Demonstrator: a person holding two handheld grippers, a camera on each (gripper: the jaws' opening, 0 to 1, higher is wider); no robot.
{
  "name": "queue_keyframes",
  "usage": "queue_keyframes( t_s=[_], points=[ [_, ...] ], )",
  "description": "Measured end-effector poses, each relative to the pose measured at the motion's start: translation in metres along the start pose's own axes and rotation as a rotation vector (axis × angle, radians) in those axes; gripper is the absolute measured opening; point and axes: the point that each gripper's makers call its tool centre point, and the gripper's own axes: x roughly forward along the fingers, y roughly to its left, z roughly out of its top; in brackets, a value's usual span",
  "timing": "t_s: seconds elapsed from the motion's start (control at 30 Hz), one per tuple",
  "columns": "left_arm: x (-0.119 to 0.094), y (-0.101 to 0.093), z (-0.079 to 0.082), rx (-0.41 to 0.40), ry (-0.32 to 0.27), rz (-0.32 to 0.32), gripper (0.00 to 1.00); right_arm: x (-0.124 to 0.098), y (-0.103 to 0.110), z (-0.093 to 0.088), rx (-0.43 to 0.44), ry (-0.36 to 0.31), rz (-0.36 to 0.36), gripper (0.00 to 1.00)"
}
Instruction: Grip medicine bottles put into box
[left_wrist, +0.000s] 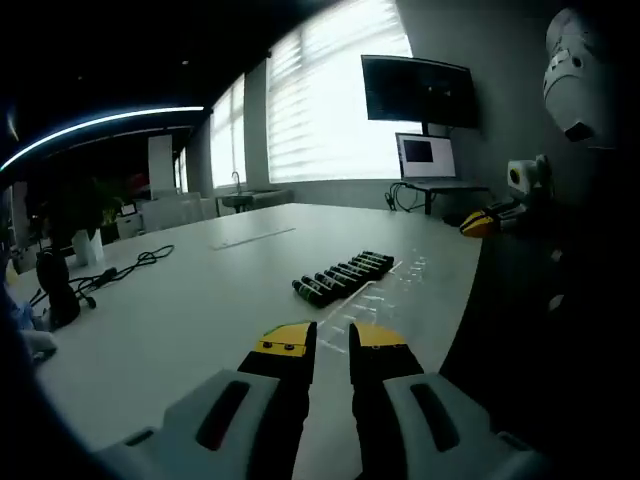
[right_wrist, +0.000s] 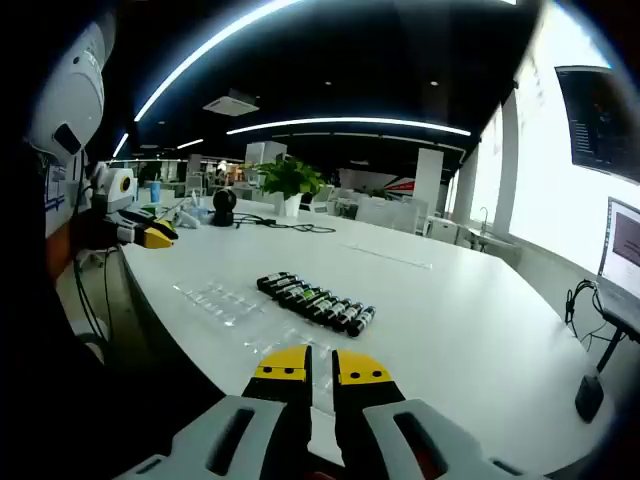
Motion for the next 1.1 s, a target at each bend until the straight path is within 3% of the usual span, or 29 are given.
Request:
queue_keyframes(
  t_s=[0.13, 0.43, 1.1],
  points=[
    [-0.002, 0.000, 0.003, 0.012, -0.004, -0.003, 0.08, -0.001, -0.005, 0.000, 0.150, -0.001, -0.028, 0.03],
    [-0.012, 0.005, 0.009, -0.007, -0.024, 0.017, 0.08, -0.009, -0.002, 0.006, 0.052, -0.014, -0.022, 0.03],
    [-0.020, 0.023, 0.006, 0.000, -0.042, 0.049, 0.07, -0.008, 0.009, 0.002, 0.044, 0.010, -0.013, 0.03]
  ],
)
